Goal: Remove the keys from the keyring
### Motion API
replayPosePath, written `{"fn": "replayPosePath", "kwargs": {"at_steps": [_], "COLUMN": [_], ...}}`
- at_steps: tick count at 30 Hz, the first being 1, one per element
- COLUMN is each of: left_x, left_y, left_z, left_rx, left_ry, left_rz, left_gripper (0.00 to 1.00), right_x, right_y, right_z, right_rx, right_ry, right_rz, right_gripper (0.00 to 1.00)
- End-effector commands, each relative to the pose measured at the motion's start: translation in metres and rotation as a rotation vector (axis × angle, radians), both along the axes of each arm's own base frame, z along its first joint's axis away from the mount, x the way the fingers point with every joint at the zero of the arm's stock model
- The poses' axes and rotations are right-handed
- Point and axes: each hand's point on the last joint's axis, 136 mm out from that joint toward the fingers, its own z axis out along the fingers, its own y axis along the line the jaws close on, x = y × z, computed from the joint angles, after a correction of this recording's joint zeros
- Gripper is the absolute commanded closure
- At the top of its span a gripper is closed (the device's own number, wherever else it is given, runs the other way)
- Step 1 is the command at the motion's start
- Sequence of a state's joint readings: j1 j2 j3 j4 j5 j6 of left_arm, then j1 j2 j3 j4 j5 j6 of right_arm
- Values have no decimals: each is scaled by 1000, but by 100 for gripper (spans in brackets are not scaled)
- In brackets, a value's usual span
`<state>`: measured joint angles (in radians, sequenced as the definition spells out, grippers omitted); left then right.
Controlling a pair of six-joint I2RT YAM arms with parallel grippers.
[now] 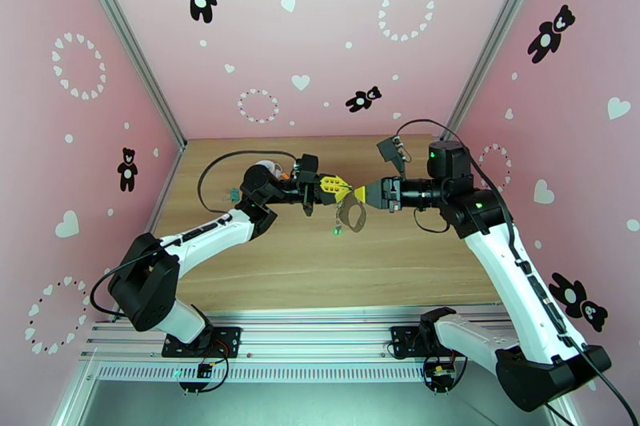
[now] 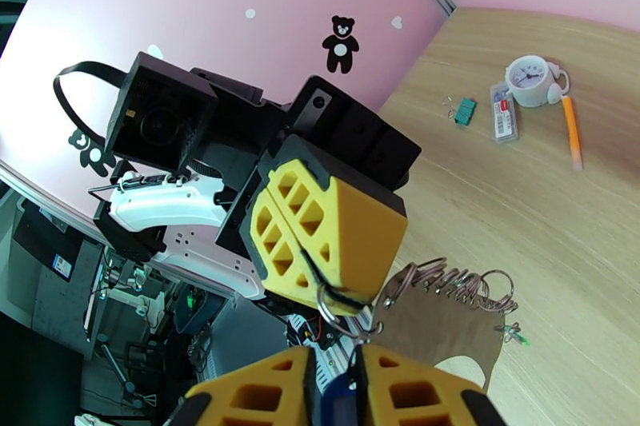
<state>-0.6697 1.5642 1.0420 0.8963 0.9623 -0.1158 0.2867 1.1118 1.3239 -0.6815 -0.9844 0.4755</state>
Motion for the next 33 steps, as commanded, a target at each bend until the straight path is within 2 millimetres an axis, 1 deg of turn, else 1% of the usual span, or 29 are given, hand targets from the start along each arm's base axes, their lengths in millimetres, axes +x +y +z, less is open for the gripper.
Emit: {"fn": "replayPosePath", "kwargs": {"at_steps": [1, 10, 13, 16, 19, 23, 27, 29, 30, 31, 33], "left_x": [-4, -5, -4, -5, -5, -6, -12, -13, -14, -16, -21], "left_y": [7, 7, 5, 5, 5, 8, 3, 4, 6, 9, 13], "left_z": [13, 14, 9, 9, 5, 3, -9, -12, -13, -14, -17], "left_rx": [-22, -17, 6, 16, 28, 25, 59, 53, 46, 37, 38], "left_ry": [-40, -54, -36, -42, -43, -48, -63, -63, -57, -48, -35], "left_rz": [19, 31, 30, 40, 61, 112, 185, 226, 238, 245, 254], "left_gripper": [100, 100, 100, 100, 100, 100, 100, 100, 95, 83, 78], "right_x": [-1, 4, 4, 4, 3, 2, -1, -1, -1, 0, 0], "right_y": [-1, -2, -1, 0, -1, -2, 3, 6, 6, 8, 12], "right_z": [6, 7, 5, 5, 9, 11, 15, 15, 17, 16, 16], "right_rx": [-7, -20, -25, -29, -36, -84, -116, -142, -151, -163, -179], "right_ry": [-13, -15, -9, -12, -25, -51, -87, -101, -108, -110, -120], "right_rz": [-5, -18, -18, -16, -24, -38, -29, -28, -29, -30, -13], "right_gripper": [83, 94, 98, 100, 100, 100, 100, 100, 100, 100, 100]}}
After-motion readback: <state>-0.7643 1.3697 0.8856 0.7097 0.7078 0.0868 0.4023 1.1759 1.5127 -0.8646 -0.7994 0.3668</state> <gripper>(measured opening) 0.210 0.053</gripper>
